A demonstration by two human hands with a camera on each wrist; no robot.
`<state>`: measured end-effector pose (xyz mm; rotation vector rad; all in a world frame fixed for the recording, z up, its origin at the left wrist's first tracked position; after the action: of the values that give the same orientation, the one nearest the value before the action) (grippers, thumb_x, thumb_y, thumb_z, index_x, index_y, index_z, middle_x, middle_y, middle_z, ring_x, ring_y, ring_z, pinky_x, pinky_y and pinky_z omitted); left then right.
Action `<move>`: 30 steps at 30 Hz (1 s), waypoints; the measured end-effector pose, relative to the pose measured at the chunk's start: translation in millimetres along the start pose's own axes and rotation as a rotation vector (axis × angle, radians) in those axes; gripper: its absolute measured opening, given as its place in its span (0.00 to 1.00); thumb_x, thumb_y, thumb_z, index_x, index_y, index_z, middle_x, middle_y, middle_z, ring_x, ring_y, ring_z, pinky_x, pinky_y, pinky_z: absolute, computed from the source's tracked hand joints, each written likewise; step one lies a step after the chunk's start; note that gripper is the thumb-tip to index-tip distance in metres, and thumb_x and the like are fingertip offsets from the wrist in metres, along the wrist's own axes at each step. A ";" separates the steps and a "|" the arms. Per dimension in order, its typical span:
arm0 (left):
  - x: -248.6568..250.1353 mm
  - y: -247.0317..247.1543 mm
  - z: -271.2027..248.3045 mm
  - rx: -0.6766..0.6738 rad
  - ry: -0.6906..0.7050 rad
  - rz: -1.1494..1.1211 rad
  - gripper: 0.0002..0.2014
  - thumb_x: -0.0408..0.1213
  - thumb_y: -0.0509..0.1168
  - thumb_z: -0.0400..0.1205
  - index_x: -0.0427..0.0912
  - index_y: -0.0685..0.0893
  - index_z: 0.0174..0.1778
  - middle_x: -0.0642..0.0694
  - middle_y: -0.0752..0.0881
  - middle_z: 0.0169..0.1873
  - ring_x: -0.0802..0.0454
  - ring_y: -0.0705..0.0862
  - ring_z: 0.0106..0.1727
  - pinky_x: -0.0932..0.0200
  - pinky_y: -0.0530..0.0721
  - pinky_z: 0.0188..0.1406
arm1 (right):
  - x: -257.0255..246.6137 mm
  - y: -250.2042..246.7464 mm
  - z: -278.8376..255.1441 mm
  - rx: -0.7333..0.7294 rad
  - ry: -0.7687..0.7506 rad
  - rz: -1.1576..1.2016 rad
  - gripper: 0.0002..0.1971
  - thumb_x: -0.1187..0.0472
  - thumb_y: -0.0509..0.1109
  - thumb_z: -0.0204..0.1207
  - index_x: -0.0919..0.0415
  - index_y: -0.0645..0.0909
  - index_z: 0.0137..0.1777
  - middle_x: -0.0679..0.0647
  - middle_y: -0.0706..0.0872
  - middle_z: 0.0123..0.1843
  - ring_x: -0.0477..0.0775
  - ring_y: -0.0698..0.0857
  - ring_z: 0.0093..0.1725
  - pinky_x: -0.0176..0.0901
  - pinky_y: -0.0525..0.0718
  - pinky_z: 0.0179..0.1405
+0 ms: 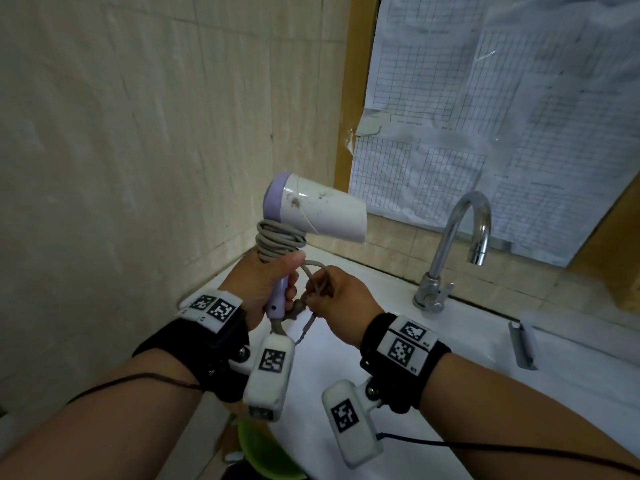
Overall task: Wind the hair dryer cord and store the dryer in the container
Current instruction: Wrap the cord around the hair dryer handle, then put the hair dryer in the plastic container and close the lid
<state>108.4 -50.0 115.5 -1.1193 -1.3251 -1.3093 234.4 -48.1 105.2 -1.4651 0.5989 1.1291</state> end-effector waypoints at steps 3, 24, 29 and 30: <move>11.2 0.3 3.7 0.076 0.095 0.225 0.19 0.53 0.69 0.54 0.39 0.75 0.21 0.46 0.76 0.13 0.46 0.73 0.17 0.57 0.74 0.24 | 2.3 1.0 2.4 0.001 0.017 0.073 0.10 0.68 0.67 0.71 0.50 0.73 0.39 0.56 0.83 0.44 0.59 0.82 0.45 0.60 0.82 0.54; -15.1 -4.9 27.7 0.208 0.097 0.071 0.49 0.81 0.65 0.36 0.46 0.79 0.43 0.45 0.86 0.29 0.44 0.84 0.34 0.46 0.82 0.44 | 8.1 -0.3 2.4 -0.195 0.132 0.151 0.20 0.73 0.62 0.71 0.55 0.78 0.62 0.54 0.80 0.36 0.51 0.78 0.29 0.44 0.79 0.30; -13.2 -8.6 22.6 0.297 0.144 0.135 0.42 0.78 0.60 0.54 0.49 0.72 0.54 0.47 0.83 0.35 0.43 0.83 0.37 0.41 0.83 0.48 | 13.8 -13.1 4.4 -0.033 0.121 -0.052 0.15 0.67 0.64 0.74 0.62 0.78 0.61 0.54 0.85 0.42 0.57 0.86 0.43 0.45 0.87 0.43; -10.3 -8.3 20.8 0.306 0.163 0.165 0.37 0.74 0.60 0.58 0.52 0.70 0.54 0.49 0.83 0.35 0.47 0.83 0.36 0.46 0.83 0.46 | 13.9 -14.1 3.7 -0.024 0.127 -0.022 0.14 0.67 0.65 0.74 0.61 0.75 0.60 0.55 0.85 0.42 0.57 0.86 0.42 0.48 0.87 0.46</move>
<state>101.4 -29.3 104.1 -0.8708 -1.2353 -1.0145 251.0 -38.1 99.8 -1.5685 0.6580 1.0349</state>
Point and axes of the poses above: each hand's wrist, its own z-axis towards the middle knuckle, its own y-axis out of the palm, x = y × z, the point moved 5 cm from there along z, towards the middle knuckle
